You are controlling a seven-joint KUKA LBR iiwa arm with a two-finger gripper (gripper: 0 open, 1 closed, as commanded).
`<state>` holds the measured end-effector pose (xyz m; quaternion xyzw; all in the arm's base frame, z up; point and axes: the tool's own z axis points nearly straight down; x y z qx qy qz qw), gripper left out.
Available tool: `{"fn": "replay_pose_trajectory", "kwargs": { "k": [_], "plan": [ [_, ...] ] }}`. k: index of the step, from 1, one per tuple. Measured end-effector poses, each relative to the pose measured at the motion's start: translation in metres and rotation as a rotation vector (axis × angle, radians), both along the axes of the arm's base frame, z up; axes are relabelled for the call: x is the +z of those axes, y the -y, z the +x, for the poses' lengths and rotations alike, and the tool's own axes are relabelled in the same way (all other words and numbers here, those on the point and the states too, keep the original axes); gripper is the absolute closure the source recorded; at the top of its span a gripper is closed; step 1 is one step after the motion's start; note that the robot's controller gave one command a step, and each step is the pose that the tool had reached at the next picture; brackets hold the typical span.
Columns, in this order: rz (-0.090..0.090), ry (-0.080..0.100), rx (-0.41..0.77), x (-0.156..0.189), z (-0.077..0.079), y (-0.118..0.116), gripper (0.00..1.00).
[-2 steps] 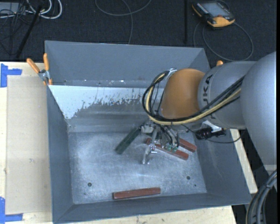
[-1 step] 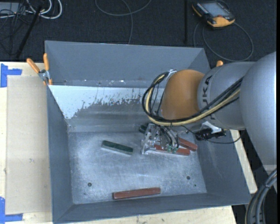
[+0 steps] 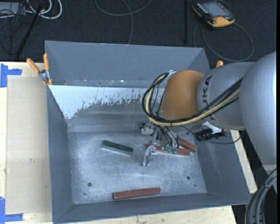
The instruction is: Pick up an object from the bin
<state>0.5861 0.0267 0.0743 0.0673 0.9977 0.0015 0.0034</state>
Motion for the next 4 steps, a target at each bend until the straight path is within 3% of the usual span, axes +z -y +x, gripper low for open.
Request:
{"fn": "replay_pose_trajectory", "kwargs": {
  "k": [1, 2, 3, 4],
  "plan": [
    [0.000, 0.000, 0.000, 0.000, 0.000, 0.000, 0.00],
    [0.001, 0.005, 0.031, 0.002, 0.017, -0.082, 1.00],
    [0.001, 0.005, 0.031, 0.002, 0.017, -0.082, 1.00],
    [-0.002, -0.007, -0.010, 0.110, 0.014, -0.072, 1.00]
  ]
}}
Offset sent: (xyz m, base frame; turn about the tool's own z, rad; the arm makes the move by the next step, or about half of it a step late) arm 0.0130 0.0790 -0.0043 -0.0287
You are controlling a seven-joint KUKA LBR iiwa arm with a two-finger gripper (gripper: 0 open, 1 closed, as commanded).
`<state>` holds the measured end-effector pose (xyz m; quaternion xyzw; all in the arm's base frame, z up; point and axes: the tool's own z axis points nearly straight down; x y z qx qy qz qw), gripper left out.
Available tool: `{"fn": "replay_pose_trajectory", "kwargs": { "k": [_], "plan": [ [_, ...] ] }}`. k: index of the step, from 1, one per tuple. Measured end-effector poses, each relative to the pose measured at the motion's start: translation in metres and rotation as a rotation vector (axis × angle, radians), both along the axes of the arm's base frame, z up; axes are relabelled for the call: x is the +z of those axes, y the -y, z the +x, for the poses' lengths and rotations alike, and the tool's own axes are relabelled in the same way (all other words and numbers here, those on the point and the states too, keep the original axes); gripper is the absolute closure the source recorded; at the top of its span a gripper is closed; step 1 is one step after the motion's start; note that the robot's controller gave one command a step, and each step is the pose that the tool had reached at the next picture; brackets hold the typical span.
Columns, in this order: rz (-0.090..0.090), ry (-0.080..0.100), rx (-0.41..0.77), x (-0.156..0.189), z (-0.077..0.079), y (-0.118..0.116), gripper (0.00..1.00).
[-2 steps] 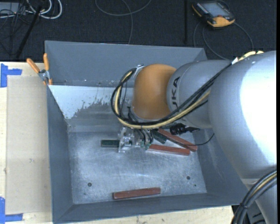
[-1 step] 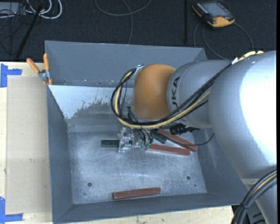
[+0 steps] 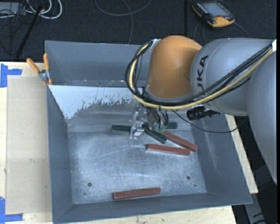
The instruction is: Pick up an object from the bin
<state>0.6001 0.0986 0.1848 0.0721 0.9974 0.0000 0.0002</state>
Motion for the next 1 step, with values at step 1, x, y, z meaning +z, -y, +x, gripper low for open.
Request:
{"fn": "replay_pose_trajectory", "kwargs": {
  "k": [1],
  "plan": [
    [0.000, 0.000, 0.000, 0.0000, 0.0000, 0.0000, 1.00]
  ]
}}
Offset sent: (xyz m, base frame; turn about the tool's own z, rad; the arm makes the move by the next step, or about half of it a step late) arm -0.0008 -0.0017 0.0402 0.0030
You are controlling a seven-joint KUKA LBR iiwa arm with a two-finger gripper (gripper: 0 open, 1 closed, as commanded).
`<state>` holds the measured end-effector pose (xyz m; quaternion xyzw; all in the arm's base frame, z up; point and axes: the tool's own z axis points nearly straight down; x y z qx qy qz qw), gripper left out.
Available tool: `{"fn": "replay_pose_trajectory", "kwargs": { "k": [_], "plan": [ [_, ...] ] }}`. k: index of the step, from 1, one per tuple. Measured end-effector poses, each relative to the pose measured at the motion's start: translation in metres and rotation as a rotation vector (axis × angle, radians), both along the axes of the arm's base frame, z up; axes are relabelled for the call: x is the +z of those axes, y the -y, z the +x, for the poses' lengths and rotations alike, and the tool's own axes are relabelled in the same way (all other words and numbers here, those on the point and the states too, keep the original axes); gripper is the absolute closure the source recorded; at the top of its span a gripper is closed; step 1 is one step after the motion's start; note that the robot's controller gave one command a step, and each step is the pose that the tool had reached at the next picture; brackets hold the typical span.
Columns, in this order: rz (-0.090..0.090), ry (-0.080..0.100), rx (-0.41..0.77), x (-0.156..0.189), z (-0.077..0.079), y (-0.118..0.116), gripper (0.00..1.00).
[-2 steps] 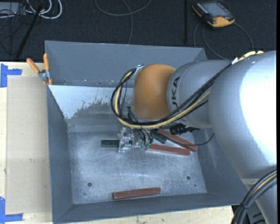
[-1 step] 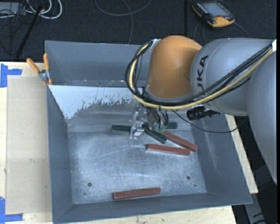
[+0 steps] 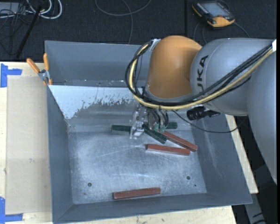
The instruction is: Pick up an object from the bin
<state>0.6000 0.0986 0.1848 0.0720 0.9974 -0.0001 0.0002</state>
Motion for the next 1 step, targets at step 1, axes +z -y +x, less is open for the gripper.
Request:
{"fn": "replay_pose_trajectory", "kwargs": {
  "k": [1],
  "plan": [
    [0.000, -0.002, 0.001, 0.0258, -0.0010, 0.0003, 1.00]
  ]
}}
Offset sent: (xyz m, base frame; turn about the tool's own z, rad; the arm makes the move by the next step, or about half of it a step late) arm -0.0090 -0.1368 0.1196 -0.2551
